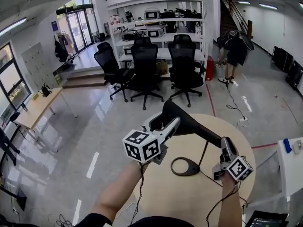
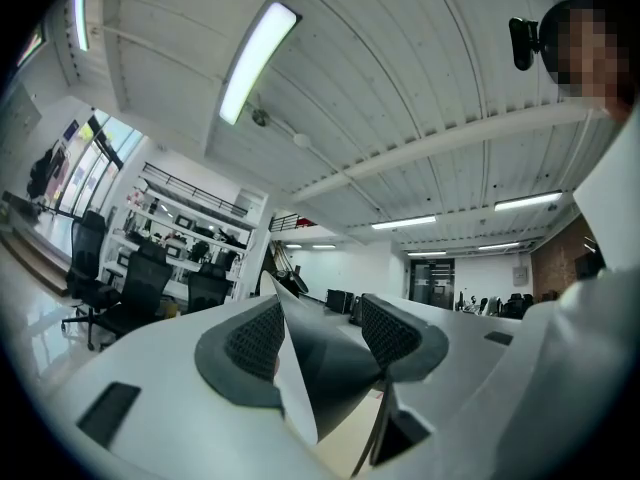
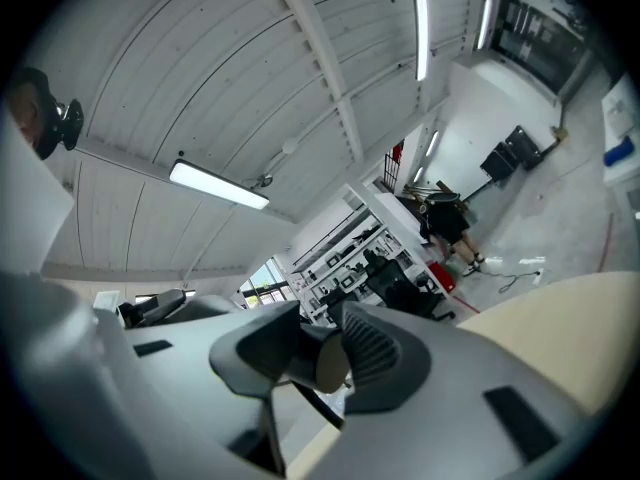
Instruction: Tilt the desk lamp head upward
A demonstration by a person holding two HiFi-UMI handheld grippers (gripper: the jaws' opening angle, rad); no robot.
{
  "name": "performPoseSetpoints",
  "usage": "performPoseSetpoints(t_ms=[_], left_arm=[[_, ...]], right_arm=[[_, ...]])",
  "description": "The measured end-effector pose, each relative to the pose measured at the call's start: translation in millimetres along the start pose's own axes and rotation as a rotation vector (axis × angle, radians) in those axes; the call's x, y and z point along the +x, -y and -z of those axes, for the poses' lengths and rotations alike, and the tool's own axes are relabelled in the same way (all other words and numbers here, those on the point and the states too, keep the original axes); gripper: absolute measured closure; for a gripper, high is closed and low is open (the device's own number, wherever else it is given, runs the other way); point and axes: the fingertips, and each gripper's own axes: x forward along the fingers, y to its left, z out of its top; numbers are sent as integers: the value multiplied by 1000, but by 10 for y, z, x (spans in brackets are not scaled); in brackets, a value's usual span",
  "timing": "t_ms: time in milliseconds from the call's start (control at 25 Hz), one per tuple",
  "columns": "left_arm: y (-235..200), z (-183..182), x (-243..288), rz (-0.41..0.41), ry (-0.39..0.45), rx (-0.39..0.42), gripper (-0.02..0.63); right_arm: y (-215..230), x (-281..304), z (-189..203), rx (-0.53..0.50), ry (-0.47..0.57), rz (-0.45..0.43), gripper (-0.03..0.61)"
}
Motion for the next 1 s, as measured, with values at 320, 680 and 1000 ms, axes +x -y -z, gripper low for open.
performPoseSetpoints(t_ms=[320,680,1000], left_arm=[[86,-110,86,4,-5,24,363],[196,-155,161,17,5,35,363],[248,-199,153,22,16,48,364]], right_arm=[[83,24,25,64,14,-10,443],[114,15,101,153,31,-29,443],[133,4,128,159,42,-36,443]])
